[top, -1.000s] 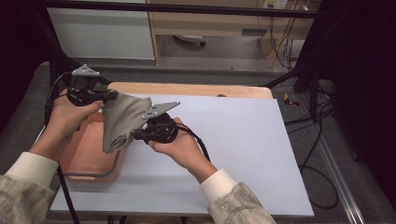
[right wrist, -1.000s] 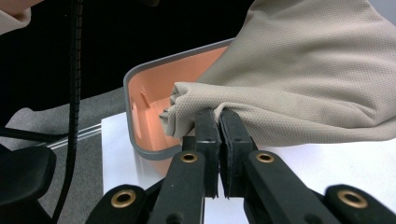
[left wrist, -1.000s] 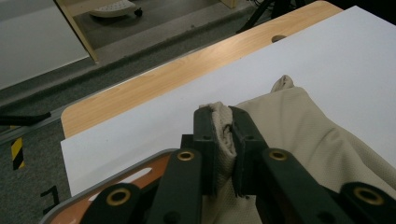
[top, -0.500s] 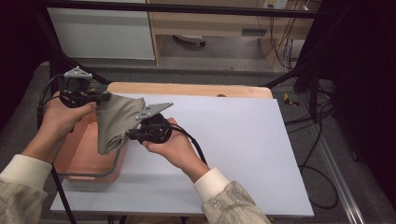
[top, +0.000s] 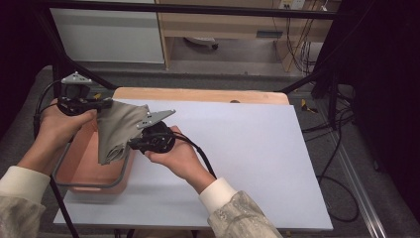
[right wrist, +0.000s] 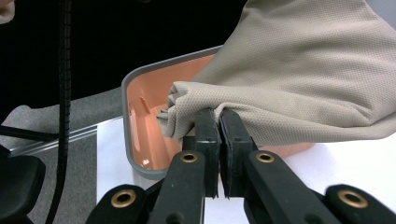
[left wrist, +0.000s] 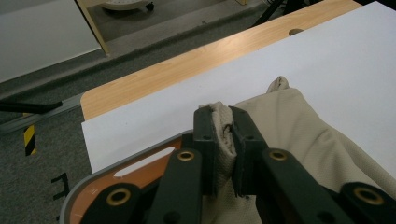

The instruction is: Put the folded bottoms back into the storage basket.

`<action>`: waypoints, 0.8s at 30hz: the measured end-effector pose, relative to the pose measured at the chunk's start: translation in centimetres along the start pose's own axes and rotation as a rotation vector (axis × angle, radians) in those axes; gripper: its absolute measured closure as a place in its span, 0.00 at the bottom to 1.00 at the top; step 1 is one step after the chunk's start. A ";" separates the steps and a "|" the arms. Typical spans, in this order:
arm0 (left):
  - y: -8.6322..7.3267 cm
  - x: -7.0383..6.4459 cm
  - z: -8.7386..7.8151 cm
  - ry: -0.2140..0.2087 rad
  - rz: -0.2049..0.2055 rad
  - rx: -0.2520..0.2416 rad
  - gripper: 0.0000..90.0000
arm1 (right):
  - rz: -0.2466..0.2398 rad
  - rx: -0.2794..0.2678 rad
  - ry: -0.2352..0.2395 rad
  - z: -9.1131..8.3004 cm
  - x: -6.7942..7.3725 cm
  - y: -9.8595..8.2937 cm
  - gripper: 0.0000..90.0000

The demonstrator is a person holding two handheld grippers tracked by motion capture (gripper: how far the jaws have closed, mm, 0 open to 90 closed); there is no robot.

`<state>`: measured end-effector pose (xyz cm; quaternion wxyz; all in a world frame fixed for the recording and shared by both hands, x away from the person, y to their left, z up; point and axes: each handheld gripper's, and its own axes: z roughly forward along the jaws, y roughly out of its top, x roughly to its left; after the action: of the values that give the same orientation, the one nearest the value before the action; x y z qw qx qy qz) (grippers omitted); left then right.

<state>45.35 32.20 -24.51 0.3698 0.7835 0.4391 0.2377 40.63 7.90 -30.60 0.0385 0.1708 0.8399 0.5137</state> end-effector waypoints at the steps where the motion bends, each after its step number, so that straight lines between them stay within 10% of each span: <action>1: 0.0 0.0 0.0 0.000 0.000 0.002 0.92 | 0.000 0.000 0.001 0.1 0.0 0.0 0.97; 24: -1.3 1.0 -0.2 0.008 -0.019 0.010 0.92 | -0.015 0.016 0.010 1.9 0.5 0.1 0.97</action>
<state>45.04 33.60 -25.30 0.3663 0.7802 0.4494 0.2349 40.61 9.68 -31.38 0.0367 0.1621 0.8453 0.5077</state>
